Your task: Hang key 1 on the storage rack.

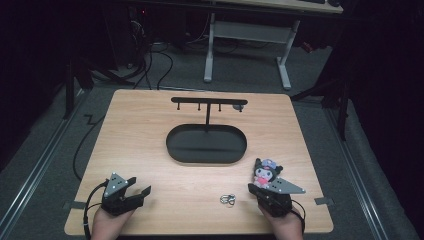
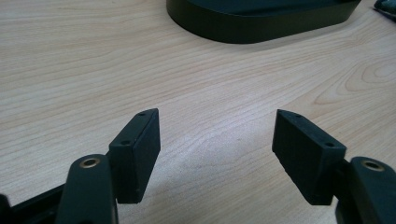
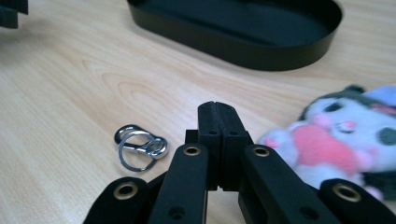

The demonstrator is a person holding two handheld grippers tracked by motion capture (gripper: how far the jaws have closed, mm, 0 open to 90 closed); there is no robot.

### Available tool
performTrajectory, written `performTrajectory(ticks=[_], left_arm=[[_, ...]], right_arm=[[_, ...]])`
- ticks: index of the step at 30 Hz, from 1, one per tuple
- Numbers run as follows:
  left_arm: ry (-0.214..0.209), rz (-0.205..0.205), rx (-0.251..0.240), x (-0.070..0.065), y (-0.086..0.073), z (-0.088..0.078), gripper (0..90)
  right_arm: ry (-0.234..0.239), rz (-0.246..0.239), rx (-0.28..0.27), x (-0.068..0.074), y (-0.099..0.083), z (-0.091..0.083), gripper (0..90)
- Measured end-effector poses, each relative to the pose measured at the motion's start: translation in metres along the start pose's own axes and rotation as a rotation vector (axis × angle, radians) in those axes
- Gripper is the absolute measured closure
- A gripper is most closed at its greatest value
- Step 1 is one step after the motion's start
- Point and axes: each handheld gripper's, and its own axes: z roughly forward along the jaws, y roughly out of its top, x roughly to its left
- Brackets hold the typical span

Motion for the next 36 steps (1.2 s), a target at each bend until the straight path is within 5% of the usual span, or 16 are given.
performTrajectory(ticks=[14, 36], left_arm=[[-0.024, 0.013, 0.014, -0.004, -0.001, 0.004, 33.3], [-0.077, 0.022, 0.000, -0.008, 0.007, 0.013, 32.3]], right_arm=[[-0.005, 0.011, 0.084, -0.008, -0.010, 0.010, 90.0], [-0.079, 0.069, 0.076, -0.021, -0.020, -0.005, 90.0]])
